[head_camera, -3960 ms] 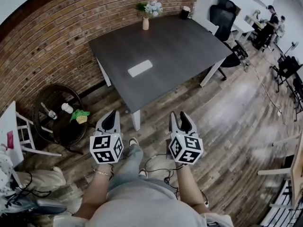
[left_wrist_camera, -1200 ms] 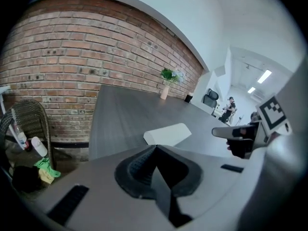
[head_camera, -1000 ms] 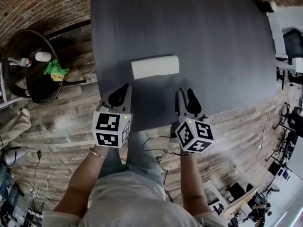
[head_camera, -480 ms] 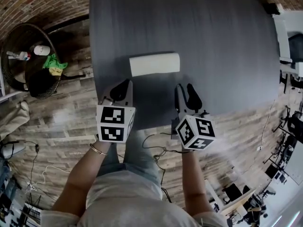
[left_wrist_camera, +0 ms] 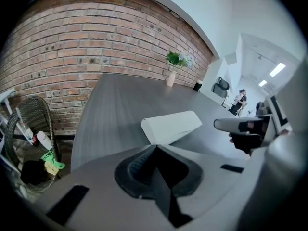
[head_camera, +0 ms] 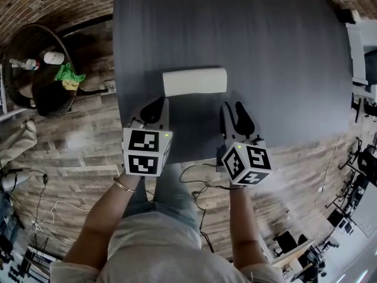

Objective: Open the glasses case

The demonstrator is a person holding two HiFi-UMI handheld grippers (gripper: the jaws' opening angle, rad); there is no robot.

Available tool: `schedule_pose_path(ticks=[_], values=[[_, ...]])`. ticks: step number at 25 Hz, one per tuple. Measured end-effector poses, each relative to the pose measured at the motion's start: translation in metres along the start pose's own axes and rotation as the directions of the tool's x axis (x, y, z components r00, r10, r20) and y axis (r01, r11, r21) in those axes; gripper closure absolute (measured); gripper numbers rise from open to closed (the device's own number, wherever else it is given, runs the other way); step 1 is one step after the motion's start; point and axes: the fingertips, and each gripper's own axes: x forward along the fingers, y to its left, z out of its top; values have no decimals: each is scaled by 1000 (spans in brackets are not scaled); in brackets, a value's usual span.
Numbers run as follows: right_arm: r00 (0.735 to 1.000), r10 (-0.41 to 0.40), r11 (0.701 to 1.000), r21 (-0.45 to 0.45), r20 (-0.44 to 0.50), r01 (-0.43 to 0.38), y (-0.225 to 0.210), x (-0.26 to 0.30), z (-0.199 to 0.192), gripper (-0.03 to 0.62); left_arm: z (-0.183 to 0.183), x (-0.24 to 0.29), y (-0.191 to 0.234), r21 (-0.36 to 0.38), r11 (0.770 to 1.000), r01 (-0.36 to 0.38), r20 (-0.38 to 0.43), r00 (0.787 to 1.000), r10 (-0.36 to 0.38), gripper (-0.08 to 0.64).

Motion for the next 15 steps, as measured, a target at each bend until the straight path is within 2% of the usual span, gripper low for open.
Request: schedule_pose_path(ticks=[15], values=[[998,57,998,-22,-11,-57,8,16,8,434,0,4,-1,-18,1000,-12,-38,999,11,561]])
